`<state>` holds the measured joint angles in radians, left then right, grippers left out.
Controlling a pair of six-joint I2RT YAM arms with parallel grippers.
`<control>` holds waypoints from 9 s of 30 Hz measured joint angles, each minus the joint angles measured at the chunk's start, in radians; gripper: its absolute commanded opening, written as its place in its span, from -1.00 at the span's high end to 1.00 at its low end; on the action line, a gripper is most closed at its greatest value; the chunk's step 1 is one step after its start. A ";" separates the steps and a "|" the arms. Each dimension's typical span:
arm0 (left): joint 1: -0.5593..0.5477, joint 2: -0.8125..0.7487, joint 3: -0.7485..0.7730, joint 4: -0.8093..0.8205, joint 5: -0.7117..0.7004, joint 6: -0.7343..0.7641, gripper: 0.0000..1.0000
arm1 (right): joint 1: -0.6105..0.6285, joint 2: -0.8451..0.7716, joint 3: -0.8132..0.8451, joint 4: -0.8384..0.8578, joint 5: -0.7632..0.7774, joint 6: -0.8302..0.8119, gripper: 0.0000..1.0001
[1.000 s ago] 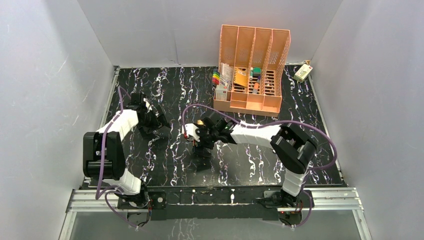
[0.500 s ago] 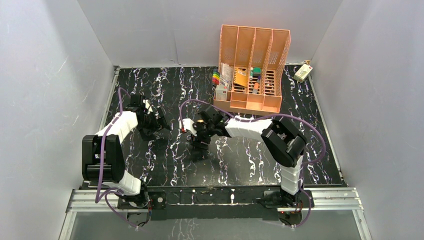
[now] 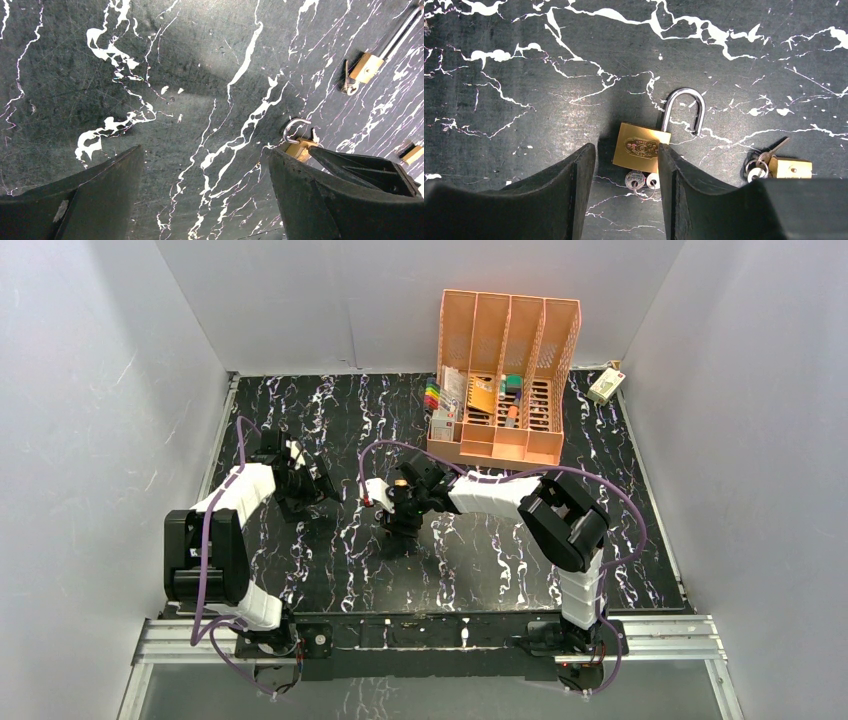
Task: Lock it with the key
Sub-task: Pick up the lock from the center of the board, then lock the lock.
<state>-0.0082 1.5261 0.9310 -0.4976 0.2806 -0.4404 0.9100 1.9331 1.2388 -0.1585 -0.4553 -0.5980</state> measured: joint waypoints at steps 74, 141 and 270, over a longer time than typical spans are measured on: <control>0.031 -0.442 -0.367 1.333 0.784 -0.159 -0.83 | -0.228 -0.412 0.132 -0.271 -0.669 0.609 0.48; -0.283 -0.234 -0.047 1.577 1.226 -0.437 -0.04 | -0.294 -0.389 0.140 0.231 -0.932 1.163 0.49; -0.285 -0.104 0.195 1.810 0.940 -0.639 0.13 | -0.491 -0.250 0.414 0.944 -1.032 1.599 1.00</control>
<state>-0.2932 1.4220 1.1259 1.3128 1.2205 -1.0794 0.4194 1.6829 1.6531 0.7853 -1.4876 1.0012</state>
